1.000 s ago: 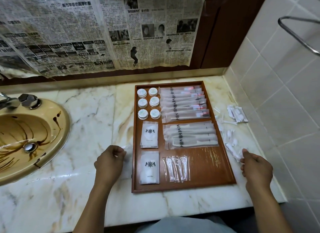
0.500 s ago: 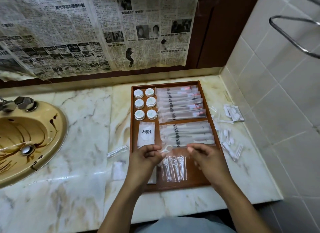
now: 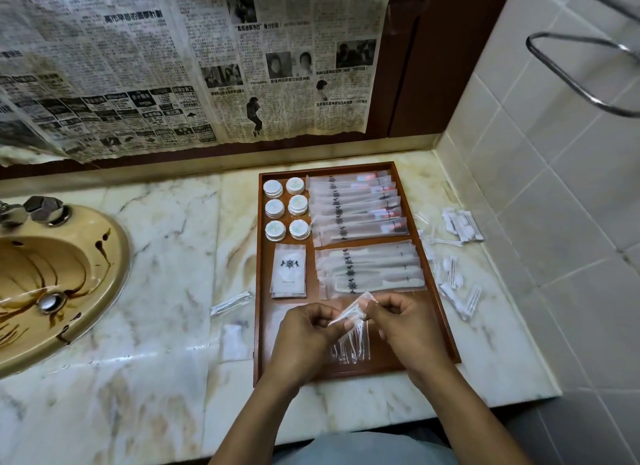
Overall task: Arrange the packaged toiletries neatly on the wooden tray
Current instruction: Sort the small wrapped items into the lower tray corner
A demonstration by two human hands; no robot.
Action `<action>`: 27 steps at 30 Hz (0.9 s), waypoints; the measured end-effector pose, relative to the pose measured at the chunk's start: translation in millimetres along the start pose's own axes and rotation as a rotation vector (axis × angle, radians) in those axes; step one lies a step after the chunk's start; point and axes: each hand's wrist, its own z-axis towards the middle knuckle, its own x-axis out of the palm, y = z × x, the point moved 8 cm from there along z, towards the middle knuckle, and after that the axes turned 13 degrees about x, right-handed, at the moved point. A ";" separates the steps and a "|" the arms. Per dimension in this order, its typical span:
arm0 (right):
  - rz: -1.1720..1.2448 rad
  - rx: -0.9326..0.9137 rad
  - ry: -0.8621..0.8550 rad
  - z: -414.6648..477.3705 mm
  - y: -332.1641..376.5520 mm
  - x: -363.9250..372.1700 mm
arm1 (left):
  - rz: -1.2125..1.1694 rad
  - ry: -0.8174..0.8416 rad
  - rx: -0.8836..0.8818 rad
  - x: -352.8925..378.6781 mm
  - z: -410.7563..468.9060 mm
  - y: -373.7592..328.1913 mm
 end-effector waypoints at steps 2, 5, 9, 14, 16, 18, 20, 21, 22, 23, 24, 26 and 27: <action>0.058 0.034 -0.050 3.0 -2.8 -5.3 | 0.133 -0.032 0.084 -3.8 1.2 -3.6; 0.169 0.064 -0.121 7.0 -0.3 -20.2 | 0.495 -0.082 0.354 -11.6 0.1 -16.3; 0.171 0.064 -0.150 6.5 4.6 -26.8 | 0.791 -0.039 0.604 0.8 -8.0 -34.4; 0.171 0.100 -0.113 4.7 -2.1 -14.6 | 1.017 -0.100 0.776 21.6 -13.0 -45.6; 0.168 0.100 -0.119 4.1 -1.3 -15.2 | 1.039 -0.161 0.840 24.4 -16.9 -49.7; 0.185 0.087 -0.096 1.3 3.1 -13.9 | 0.992 -0.195 0.840 23.8 -17.8 -50.5; 0.216 0.055 -0.032 -1.6 7.0 -10.5 | 0.865 -0.201 0.716 18.9 -12.0 -42.8; 0.222 0.045 0.004 -2.8 7.7 -8.7 | 0.738 -0.185 0.609 15.6 -7.6 -35.6; 0.220 0.040 0.035 -3.4 6.6 -7.4 | 0.570 -0.163 0.487 13.3 -3.6 -26.7; 0.204 0.044 0.055 -3.2 3.6 -6.5 | 0.385 -0.135 0.368 13.4 -0.9 -17.5; 0.175 0.050 0.066 -2.2 -0.6 -5.8 | 0.228 -0.102 0.271 15.9 -0.2 -11.2; 0.085 0.050 0.084 -1.1 -7.2 -3.3 | 0.067 -0.056 0.186 21.1 -2.7 -8.9; 0.051 0.045 0.092 -1.1 -8.9 -1.6 | 0.028 -0.039 0.159 23.1 -4.9 -8.5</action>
